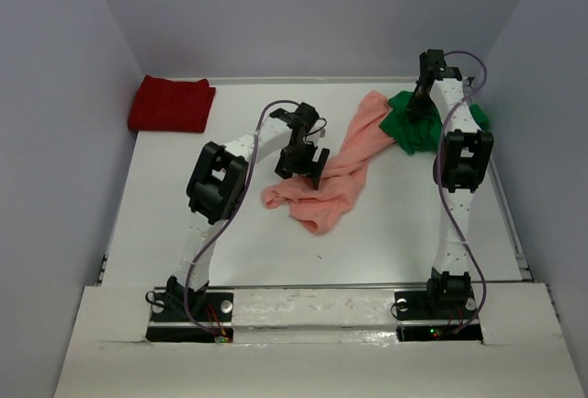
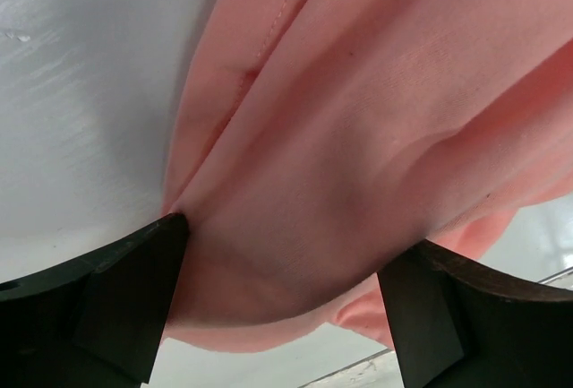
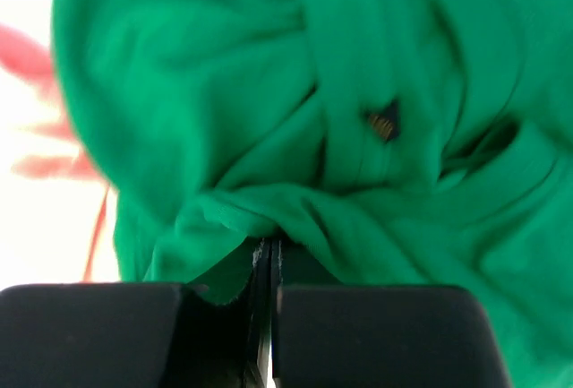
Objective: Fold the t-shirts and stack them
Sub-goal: Move the tshirt to the center of the board
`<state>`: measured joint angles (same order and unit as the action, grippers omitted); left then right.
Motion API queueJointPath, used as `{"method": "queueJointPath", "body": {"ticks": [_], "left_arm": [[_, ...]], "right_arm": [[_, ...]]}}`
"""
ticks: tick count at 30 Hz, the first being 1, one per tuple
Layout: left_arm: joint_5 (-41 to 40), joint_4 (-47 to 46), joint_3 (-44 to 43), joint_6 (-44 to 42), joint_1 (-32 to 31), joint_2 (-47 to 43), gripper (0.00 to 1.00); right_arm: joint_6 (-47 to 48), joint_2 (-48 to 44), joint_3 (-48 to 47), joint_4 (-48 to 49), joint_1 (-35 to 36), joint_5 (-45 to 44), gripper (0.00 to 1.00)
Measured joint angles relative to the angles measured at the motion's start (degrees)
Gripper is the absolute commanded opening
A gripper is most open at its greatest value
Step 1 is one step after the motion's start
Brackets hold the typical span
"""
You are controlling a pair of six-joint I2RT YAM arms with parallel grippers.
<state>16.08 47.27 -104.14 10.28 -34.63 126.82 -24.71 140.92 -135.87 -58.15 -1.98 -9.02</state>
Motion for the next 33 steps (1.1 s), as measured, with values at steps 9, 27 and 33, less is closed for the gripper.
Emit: {"method": "queueJointPath", "body": {"ticks": [9, 27, 33], "left_arm": [[-3.48, 1.36, 2.08, 0.17, -0.66, 0.04, 0.95], [-9.14, 1.11, 24.94, 3.96, 11.23, -13.53, 0.95], [-12.55, 1.22, 29.14, 5.7, 17.81, -17.75, 0.96]], "right_arm": [[0.11, 5.09, -5.75, 2.89, -1.44, -6.29, 0.0], [1.81, 0.37, -6.36, 15.69, -5.01, -2.23, 0.64], [0.83, -8.55, -3.67, 15.63, -5.09, 13.4, 0.65]]}}
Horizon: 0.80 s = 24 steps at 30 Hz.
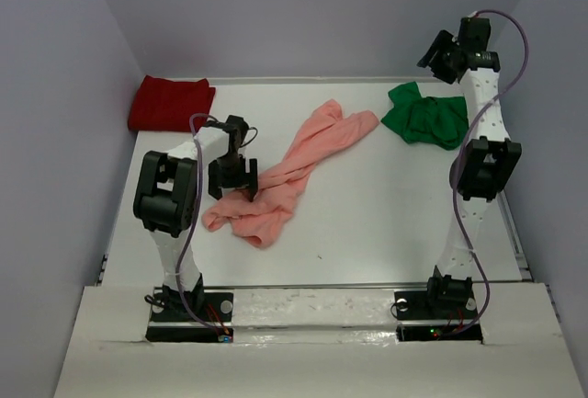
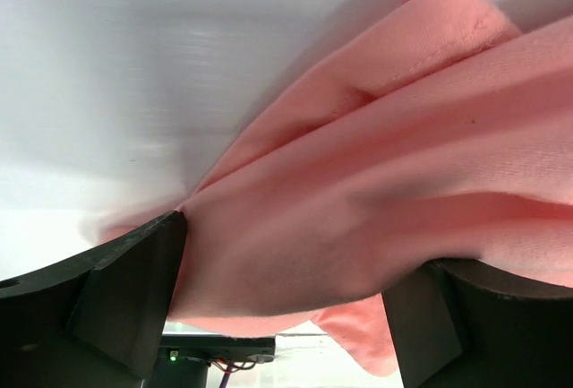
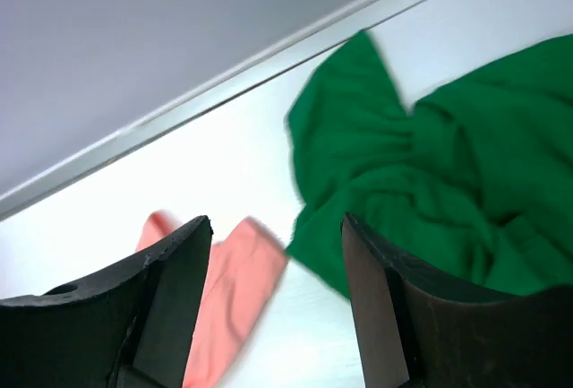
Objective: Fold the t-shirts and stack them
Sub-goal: Move the tshirt to the center of the board
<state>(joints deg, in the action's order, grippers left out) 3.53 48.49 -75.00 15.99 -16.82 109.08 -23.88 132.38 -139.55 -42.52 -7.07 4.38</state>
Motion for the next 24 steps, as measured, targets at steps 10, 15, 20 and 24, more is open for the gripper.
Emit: {"method": "queueJointPath", "body": {"ticks": [10, 15, 20, 24], "left_arm": [[-1.84, -0.24, -0.02, 1.29, 0.76, -0.94, 0.96], [-2.62, -0.09, -0.9, 1.9, 2.36, -0.94, 0.96], [-3.37, -0.09, -2.05, 2.12, 4.66, -0.94, 0.96], [-3.76, 0.0, -2.29, 2.12, 5.92, -1.01, 0.96]], "right_arm": [[-4.98, -11.5, 30.08, -5.4, 1.44, 14.51, 0.0], [-4.46, -11.15, 33.48, -8.41, 2.19, 11.8, 0.0], [-3.96, -9.94, 32.04, -8.68, 2.19, 7.69, 0.0], [-3.26, -4.98, 27.21, -9.86, 2.19, 3.41, 0.0]]}}
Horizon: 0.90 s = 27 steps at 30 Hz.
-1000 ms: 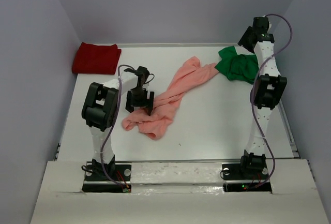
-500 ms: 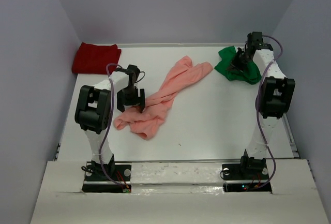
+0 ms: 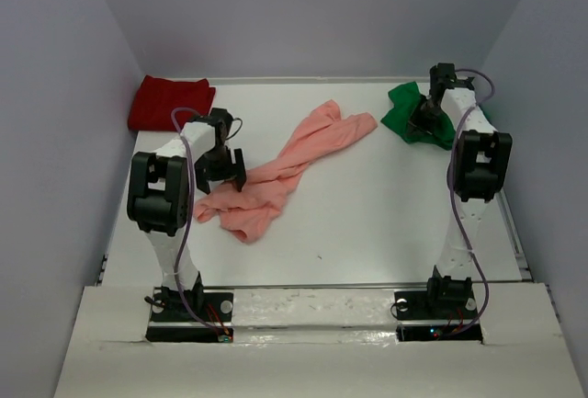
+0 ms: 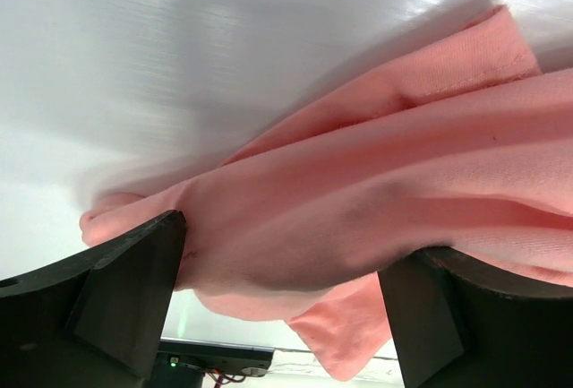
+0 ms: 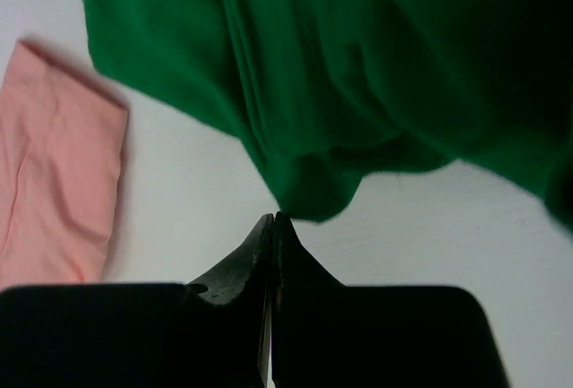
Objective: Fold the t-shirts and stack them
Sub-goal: Move the tshirt to the center of the board, then flatten out the tshirt
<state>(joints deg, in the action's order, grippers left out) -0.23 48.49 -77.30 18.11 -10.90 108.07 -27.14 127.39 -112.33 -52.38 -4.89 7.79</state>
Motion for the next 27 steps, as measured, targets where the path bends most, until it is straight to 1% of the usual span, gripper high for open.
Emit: {"method": "queueJointPath", "body": {"ticks": [3, 8, 16, 20, 21, 22, 23, 27], "left_arm": [[-0.04, 0.02, 0.0, 0.02, 1.07, -0.2, 0.96], [-0.02, 0.33, -0.24, 0.0, 2.4, -0.98, 0.96], [0.02, 0.68, -0.72, -0.04, 3.89, -1.62, 0.96], [0.39, 0.66, -0.37, -0.04, 4.26, -2.84, 0.96], [0.68, 0.74, -0.28, -0.04, 4.26, -3.04, 0.96], [0.83, 0.74, -0.2, -0.04, 4.26, -3.17, 0.96], [1.05, 0.74, -0.13, -0.02, 4.26, -3.26, 0.96], [1.33, 1.01, 0.17, -0.02, 4.26, -3.28, 0.96]], "right_arm": [[0.42, 4.17, -4.22, -0.22, 0.0, -2.89, 0.0], [0.61, 7.96, -8.22, -0.72, 0.0, -7.69, 0.0], [1.73, 17.07, -22.21, -2.03, 0.02, -16.7, 0.0], [2.62, 21.55, -28.7, -0.7, 0.02, -21.84, 0.0], [2.97, 22.03, -29.53, -0.46, 0.04, -23.21, 0.03], [3.23, 22.38, -30.05, -0.07, 0.04, -24.04, 0.03], [3.8, 22.88, -30.49, 0.79, 0.07, -25.68, 0.09], [5.92, 24.65, -31.63, 5.51, 0.09, -31.34, 0.1]]}}
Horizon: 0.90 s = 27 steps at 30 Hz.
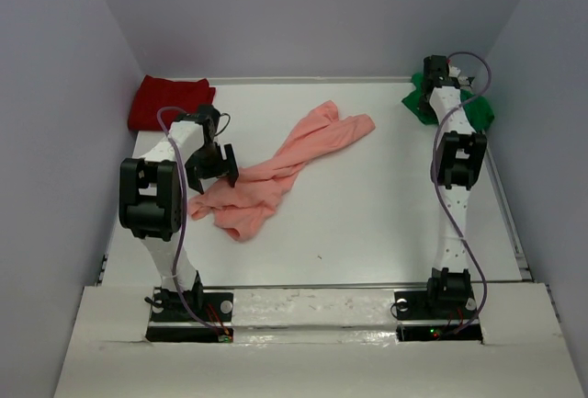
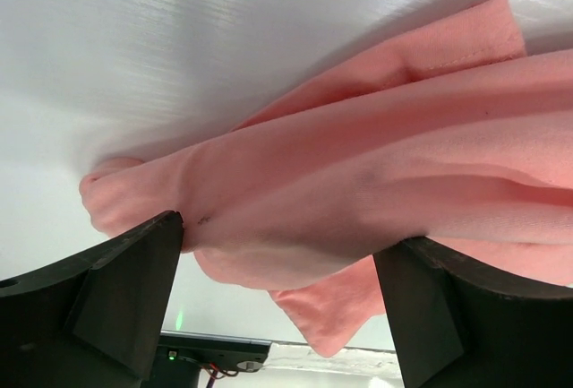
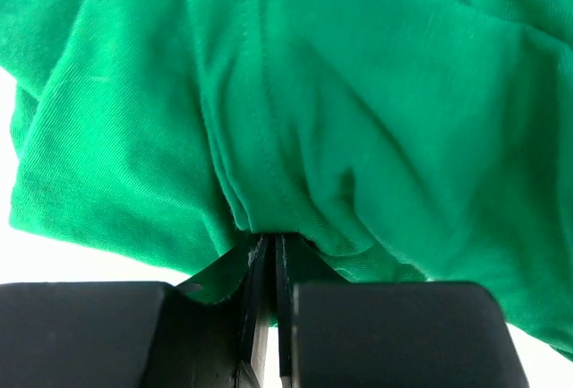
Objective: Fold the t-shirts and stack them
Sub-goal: Flatten out the tshirt
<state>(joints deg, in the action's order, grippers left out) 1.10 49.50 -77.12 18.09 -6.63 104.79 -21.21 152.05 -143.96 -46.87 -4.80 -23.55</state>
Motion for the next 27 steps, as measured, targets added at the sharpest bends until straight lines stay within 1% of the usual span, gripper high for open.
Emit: {"method": "queueJointPath", "body": {"ticks": [3, 5, 9, 10, 11, 12, 13, 15, 16, 22, 23, 25, 27], "left_arm": [[0.02, 0.26, 0.02, 0.0, 0.0, 0.0, 0.96], [0.02, 0.48, 0.02, -0.02, 0.0, 0.0, 0.96], [0.26, 0.83, -0.17, -0.02, 0.0, 0.0, 0.96], [0.46, 0.94, -0.42, -0.04, 0.0, 0.0, 0.96], [0.63, 1.01, -0.66, -0.04, 0.0, 0.0, 0.96], [0.92, 0.98, -0.98, -0.04, 0.0, 0.0, 0.96], [1.2, 0.96, -1.25, -0.04, 0.0, 0.0, 0.96], [1.75, 0.76, -1.55, -0.07, 0.0, 0.0, 0.96], [1.95, 0.61, -1.57, -0.07, 0.0, 0.0, 0.95], [2.14, -0.04, -1.57, -0.35, 0.0, 0.02, 0.95], [2.1, -0.17, -1.68, -0.42, 0.0, 0.0, 0.96], [2.05, -0.33, -1.86, -0.44, 0.0, 0.0, 0.95], [2.08, -0.48, -2.73, -0.39, 0.0, 0.02, 0.95]], "right_arm": [[0.39, 1.4, -1.44, 2.91, -0.2, -2.12, 0.1], [0.37, 1.44, -1.25, 5.27, -0.55, -1.92, 0.11], [0.48, -0.26, 2.4, 12.92, -1.66, 2.08, 0.15], [0.48, -0.9, 2.86, 13.88, -1.9, 3.15, 0.17], [0.68, -1.68, 3.04, 14.73, -1.92, 4.98, 0.22], [0.81, -2.36, 3.04, 15.32, -2.01, 6.43, 0.28], [0.9, -3.87, 3.08, 16.09, -2.05, 8.63, 0.43], [1.14, -7.61, 3.89, 17.07, -1.92, 13.31, 0.56], [0.96, -10.54, 4.39, 17.35, -1.6, 16.96, 0.61], [-2.51, -25.9, 5.79, 16.31, 2.99, 35.39, 0.63], [-3.19, -28.04, 6.64, 15.63, 4.44, 38.32, 0.66], [-4.28, -31.89, 10.1, 13.38, 8.33, 44.0, 0.68], [-4.57, -33.59, 14.32, 11.15, 12.33, 47.67, 0.68]]}}
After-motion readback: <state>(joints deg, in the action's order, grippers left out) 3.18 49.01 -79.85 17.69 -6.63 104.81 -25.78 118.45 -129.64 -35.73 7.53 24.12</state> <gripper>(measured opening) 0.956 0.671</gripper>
